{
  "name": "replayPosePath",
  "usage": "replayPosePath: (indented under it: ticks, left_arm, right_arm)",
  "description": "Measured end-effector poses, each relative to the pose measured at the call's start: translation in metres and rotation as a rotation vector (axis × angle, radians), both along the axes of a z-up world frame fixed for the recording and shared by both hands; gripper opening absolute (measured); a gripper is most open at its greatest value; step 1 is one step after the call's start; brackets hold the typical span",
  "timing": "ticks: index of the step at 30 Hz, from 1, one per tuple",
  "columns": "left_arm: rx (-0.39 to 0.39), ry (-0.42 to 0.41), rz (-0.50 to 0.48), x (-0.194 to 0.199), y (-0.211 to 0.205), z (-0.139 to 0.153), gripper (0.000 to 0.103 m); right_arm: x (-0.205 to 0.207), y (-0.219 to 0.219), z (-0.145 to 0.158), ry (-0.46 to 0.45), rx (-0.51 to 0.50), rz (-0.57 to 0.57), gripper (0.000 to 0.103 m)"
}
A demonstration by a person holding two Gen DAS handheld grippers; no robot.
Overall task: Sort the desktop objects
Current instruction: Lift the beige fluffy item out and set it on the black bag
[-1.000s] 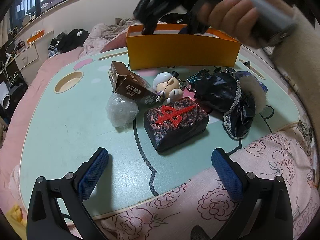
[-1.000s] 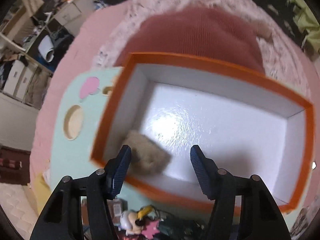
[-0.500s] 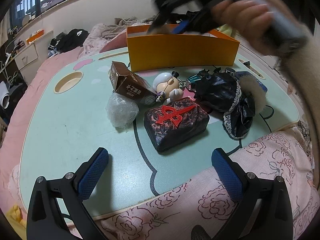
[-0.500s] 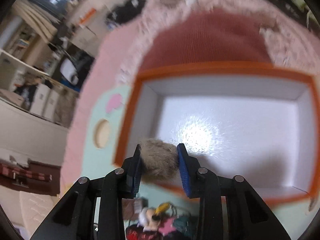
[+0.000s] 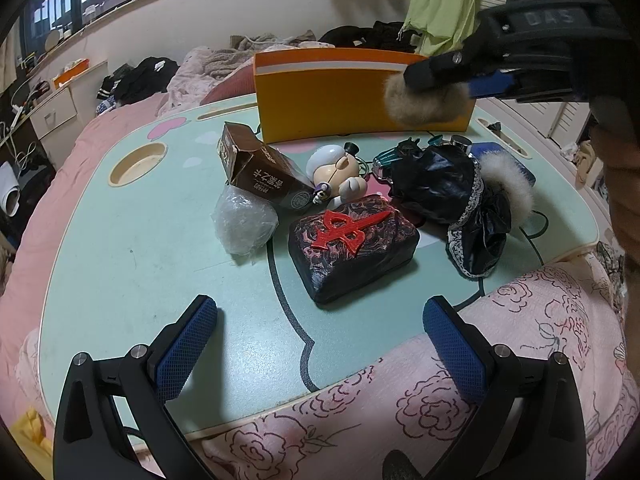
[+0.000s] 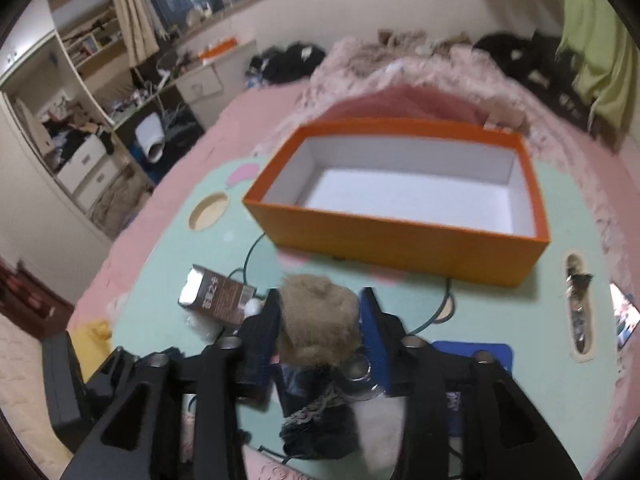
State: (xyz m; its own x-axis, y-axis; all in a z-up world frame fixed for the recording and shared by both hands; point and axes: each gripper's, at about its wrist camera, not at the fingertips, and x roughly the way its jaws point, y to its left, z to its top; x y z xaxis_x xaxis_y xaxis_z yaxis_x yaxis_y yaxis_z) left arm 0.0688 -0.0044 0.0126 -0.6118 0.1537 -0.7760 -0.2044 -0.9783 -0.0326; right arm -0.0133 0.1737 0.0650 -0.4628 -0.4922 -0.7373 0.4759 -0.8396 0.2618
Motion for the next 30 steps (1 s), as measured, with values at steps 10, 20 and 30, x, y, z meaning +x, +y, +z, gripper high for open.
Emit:
replayPosePath:
  ticks: [10, 20, 30]
  left_arm:
    - [-0.001, -0.001, 0.002, 0.000, -0.001, 0.000, 0.103]
    - [0.002, -0.002, 0.024, 0.006, -0.001, -0.001, 0.103]
    - [-0.002, -0.001, 0.032, 0.005, 0.000, -0.002, 0.103]
  right_arm:
    - [0.096, 0.048, -0.017, 0.221, 0.093, -0.097, 0.086]
    - [0.108, 0.069, -0.069, 0.181, 0.255, -0.142, 0.101]
    - [0.103, 0.081, -0.077, 0.179, 0.211, -0.150, 0.103]
